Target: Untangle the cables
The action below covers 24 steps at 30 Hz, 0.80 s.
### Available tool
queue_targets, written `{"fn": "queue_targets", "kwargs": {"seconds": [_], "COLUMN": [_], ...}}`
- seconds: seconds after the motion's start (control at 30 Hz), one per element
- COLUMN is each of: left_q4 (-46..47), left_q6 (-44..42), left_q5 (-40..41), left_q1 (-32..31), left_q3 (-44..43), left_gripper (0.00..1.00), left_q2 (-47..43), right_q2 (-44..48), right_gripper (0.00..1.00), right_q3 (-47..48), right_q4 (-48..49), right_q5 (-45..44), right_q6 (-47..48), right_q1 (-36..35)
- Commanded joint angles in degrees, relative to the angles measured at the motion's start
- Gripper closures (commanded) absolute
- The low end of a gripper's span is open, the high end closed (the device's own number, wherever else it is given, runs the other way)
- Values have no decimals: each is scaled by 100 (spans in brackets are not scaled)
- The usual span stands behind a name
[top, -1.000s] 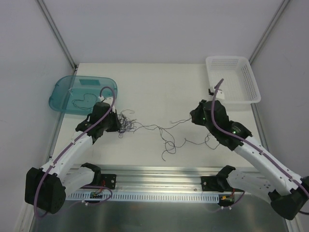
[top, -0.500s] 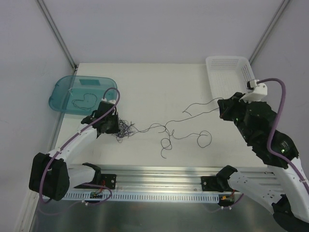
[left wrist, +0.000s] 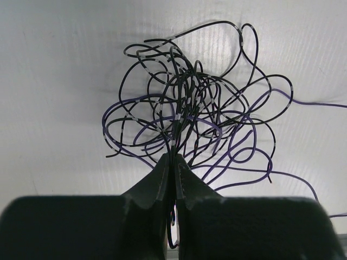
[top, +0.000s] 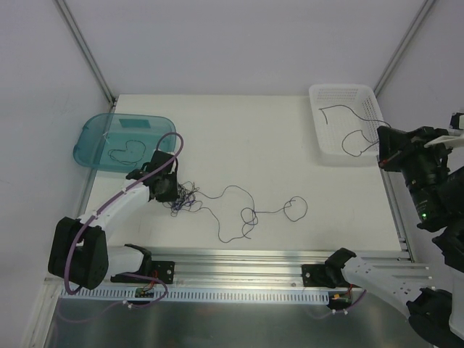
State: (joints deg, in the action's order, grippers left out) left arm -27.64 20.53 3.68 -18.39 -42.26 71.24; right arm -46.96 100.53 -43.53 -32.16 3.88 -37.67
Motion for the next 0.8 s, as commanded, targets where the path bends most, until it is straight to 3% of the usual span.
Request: {"fn": "queue_targets", "kwargs": {"seconds": [0.0, 0.27, 0.37, 0.4, 0.5, 0.6, 0.77], "left_q4": [-110, 689, 996, 1076, 1296, 1305, 1279], "left_q6": [-49, -304, -436, -497, -594, -691, -525], "left_q5": [-113, -1220, -1536, -1720, -1967, -2126, -1487], "left_q1": [2, -6, -33, -42, -50, -50, -50], "left_q3": [-239, 191, 393, 481, 596, 649, 930], "left_gripper": [96, 41, 27, 18, 1, 1, 1], "left_q2": [-58, -1260, -1902, -2199, -2553, -2913, -3520], "right_q2": [-94, 99, 21, -23, -225, -480, -920], "right_gripper": [99, 99, 99, 99, 99, 99, 99], "right_q3": [-357, -2360, -2722, -2914, -3066, -2978, -2268], "right_q4": [-60, 564, 793, 872, 881, 802, 714], "right_q5": [34, 1000, 1571, 1712, 1635, 1547, 1345], "right_q6": [157, -589, -757, -792, -766, -529, 6], "right_q1": [23, 32, 32, 23, 23, 49, 347]}}
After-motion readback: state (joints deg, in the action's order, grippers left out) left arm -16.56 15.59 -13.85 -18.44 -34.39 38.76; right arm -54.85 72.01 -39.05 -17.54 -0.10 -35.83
